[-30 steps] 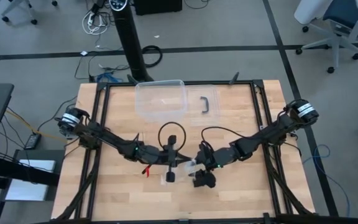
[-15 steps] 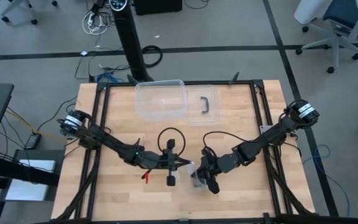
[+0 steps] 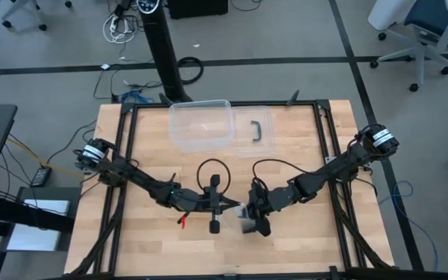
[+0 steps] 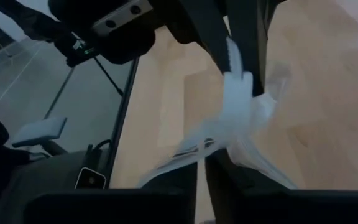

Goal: Roll bandage
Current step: Open the transparent zip bag

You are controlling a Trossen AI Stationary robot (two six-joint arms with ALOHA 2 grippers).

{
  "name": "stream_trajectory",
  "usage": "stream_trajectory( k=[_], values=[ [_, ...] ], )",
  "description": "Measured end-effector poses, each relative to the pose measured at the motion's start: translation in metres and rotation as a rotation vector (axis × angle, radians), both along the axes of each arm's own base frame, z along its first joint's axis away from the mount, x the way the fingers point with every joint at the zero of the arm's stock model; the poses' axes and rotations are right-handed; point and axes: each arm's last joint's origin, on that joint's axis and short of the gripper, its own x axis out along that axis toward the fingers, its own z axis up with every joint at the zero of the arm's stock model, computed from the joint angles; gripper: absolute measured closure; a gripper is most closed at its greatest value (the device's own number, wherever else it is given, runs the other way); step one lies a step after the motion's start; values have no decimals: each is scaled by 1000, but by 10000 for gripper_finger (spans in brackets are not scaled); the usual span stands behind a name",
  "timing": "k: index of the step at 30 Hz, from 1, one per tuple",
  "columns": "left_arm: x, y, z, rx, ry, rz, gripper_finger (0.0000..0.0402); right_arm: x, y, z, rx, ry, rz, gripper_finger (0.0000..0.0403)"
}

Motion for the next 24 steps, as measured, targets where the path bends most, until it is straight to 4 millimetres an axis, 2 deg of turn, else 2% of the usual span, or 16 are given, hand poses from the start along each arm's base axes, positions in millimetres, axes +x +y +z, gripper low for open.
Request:
stream_trajectory(
  k=[9, 13, 17, 22, 24],
  values=[
    [0, -1, 2, -11, -23, -16, 402, 4, -6, 3, 17, -24, 29, 250],
    [0, -1, 3, -12, -27, -16, 402, 6, -8, 3, 39, -16, 70, 235],
    [0, -1, 2, -7, -16, -18, 402, 0, 1, 6, -13, -47, 125, 270],
    [0, -1, 2, -7, -16, -16, 402, 1, 6, -4, -92, -40, 61, 380],
    [0, -1, 2, -9, -18, -16, 402, 5, 4, -8, -87, -45, 52, 391]
  ],
)
